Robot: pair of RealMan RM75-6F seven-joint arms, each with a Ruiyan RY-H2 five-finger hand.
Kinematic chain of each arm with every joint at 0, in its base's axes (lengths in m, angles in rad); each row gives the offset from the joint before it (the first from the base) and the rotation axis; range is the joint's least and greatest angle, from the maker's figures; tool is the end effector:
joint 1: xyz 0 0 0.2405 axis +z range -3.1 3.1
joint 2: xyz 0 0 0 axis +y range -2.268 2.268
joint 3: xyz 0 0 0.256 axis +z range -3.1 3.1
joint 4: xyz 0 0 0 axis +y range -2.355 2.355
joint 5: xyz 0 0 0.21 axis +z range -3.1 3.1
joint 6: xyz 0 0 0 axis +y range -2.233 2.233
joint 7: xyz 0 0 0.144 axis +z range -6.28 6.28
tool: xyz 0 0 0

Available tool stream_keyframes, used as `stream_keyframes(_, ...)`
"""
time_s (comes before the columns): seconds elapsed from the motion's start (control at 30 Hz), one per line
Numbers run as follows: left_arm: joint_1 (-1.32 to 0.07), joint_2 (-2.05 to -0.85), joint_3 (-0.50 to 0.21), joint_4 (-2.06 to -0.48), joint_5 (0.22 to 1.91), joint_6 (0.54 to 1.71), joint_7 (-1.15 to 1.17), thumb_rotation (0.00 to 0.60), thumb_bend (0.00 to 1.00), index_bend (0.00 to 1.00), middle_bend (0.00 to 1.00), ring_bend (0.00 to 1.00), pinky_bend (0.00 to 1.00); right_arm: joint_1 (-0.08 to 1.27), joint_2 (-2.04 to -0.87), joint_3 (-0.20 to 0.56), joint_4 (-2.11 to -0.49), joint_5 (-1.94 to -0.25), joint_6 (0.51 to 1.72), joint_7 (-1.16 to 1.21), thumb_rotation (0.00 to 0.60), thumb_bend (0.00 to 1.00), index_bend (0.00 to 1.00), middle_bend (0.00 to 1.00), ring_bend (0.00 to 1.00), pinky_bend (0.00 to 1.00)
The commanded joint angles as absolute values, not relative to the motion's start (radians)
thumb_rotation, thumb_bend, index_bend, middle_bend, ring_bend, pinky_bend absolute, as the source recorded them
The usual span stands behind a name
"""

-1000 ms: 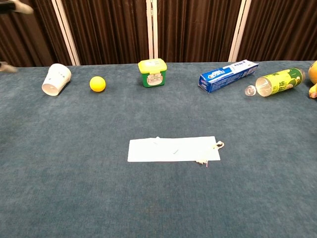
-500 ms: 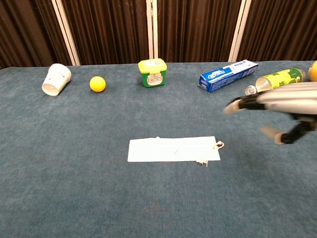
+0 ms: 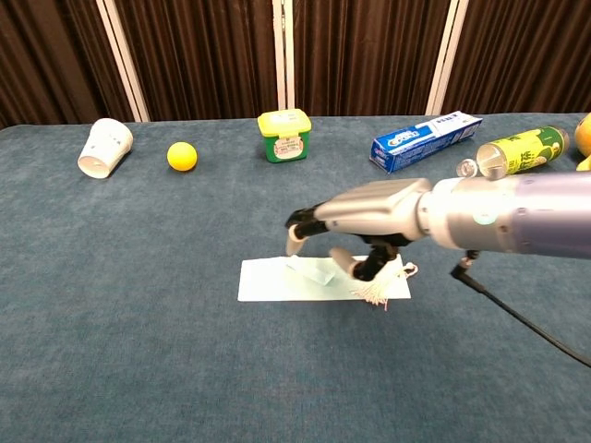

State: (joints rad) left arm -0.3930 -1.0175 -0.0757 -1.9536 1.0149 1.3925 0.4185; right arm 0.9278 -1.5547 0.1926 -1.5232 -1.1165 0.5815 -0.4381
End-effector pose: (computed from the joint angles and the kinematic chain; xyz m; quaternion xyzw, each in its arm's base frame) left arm -0.2483 0.2531 0.1639 -0.5966 -0.4001 -0.3028 0.6263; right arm -0.0805 -0.3287 -0.0632 0.8729 -0.3043 0.2832 0.2557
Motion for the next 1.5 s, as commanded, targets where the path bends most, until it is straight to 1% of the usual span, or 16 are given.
stream_keyframes(0.03, -0.393, -1.019, -0.082, -1.947, 1.009, 1.382, 0.417, 0.600, 0.00, 0.00, 0.00, 0.00, 0.00, 0.959, -1.583, 0.182, -1.515, -1.097, 0.595, -0.473, 0.600, 0.76, 0.23, 0.00, 0.00, 0.00)
stream_keyframes(0.37, -0.379, -1.011, -0.094, -1.954, 1.023, 1.377, 0.407, 0.600, 0.00, 0.00, 0.00, 0.00, 0.00, 0.988, -1.602, 0.127, -1.495, -1.059, 0.638, -0.525, 0.600, 0.76, 0.26, 0.00, 0.00, 0.00)
stream_keyframes(0.8, -0.368, -0.995, -0.108, -1.957, 1.033, 1.354, 0.382, 0.600, 0.00, 0.00, 0.00, 0.00, 0.00, 0.972, -1.545, 0.069, -1.527, -1.066, 0.686, -0.521, 0.600, 0.76, 0.28, 0.00, 0.00, 0.00)
stream_keyframes(1.33, -0.361, -0.993, -0.116, -1.957, 1.041, 1.343, 0.381, 0.600, 0.00, 0.00, 0.00, 0.00, 0.00, 0.979, -1.558, 0.048, -1.509, -1.076, 0.700, -0.516, 0.600, 0.76, 0.28, 0.00, 0.00, 0.00)
stream_keyframes(1.5, -0.362, -0.994, -0.119, -1.955, 1.038, 1.334, 0.384, 0.600, 0.00, 0.00, 0.00, 0.00, 0.00, 0.972, -1.557, 0.029, -1.508, -1.083, 0.704, -0.513, 0.600, 0.76, 0.28, 0.00, 0.00, 0.00)
